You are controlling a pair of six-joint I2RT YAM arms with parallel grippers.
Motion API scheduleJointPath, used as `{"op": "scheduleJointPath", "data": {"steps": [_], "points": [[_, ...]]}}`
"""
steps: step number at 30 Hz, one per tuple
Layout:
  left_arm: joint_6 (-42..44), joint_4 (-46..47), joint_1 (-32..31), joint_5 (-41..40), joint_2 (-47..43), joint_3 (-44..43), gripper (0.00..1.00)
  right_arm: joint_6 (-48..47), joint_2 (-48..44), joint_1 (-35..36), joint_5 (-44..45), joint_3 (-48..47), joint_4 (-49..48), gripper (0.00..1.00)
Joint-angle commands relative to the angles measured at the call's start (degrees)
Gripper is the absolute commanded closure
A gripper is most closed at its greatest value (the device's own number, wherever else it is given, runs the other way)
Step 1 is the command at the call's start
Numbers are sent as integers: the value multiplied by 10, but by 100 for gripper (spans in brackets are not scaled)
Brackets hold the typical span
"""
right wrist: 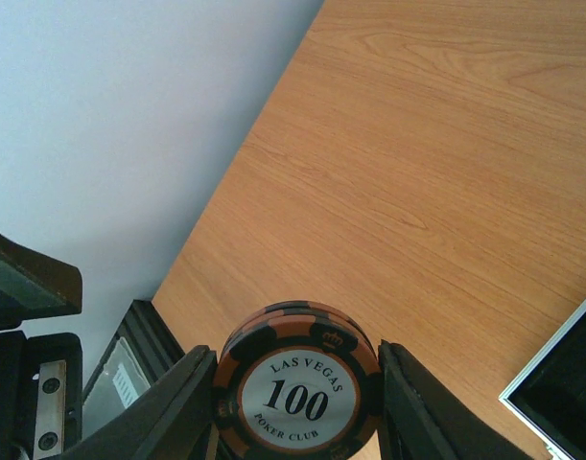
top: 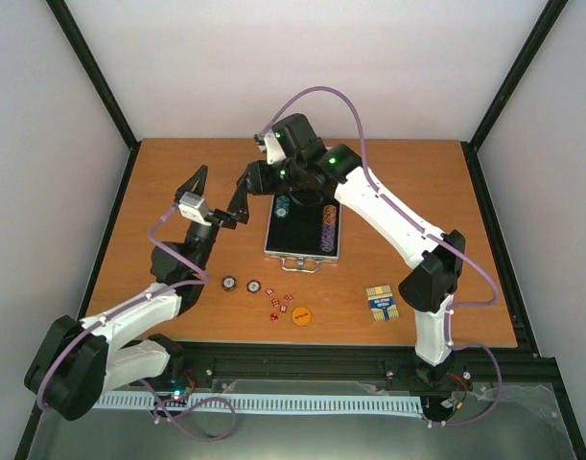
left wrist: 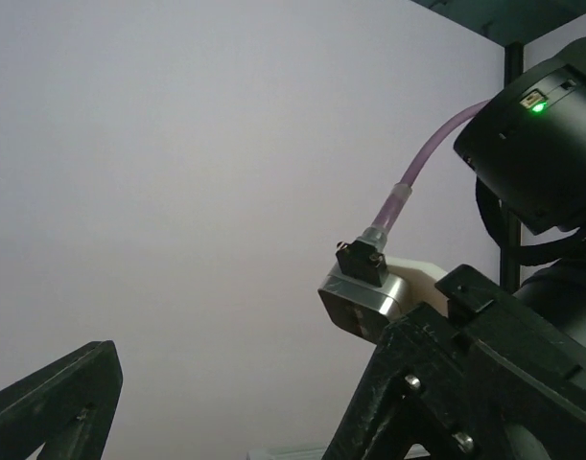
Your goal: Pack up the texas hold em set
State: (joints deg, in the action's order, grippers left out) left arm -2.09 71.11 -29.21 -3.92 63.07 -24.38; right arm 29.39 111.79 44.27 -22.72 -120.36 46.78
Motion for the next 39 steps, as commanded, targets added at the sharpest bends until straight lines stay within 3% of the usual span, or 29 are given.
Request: {"op": "scheduleJointPath", "data": {"steps": [1, 8, 15, 20, 32, 39], "points": [[-57, -9, 1, -19, -21, -3, 0, -8, -7, -1, 11, -2, 5, 87], [-116, -17, 1, -5, -53, 38, 0, 5, -6, -3, 9, -15, -5, 87], [-118, -117, 1, 59, -50, 14, 0, 10, 2, -8, 19, -63, -5, 87], [-142, -106, 1, 66, -29, 21, 0, 16, 6, -9, 11, -66, -18, 87], [-171, 21, 1, -11, 89, -17, 0, 11, 5, -9, -4, -66, -13, 87], [-184, -14, 1, 0, 54, -22, 0, 3, 5, -8, -2, -62, -5, 87]]}}
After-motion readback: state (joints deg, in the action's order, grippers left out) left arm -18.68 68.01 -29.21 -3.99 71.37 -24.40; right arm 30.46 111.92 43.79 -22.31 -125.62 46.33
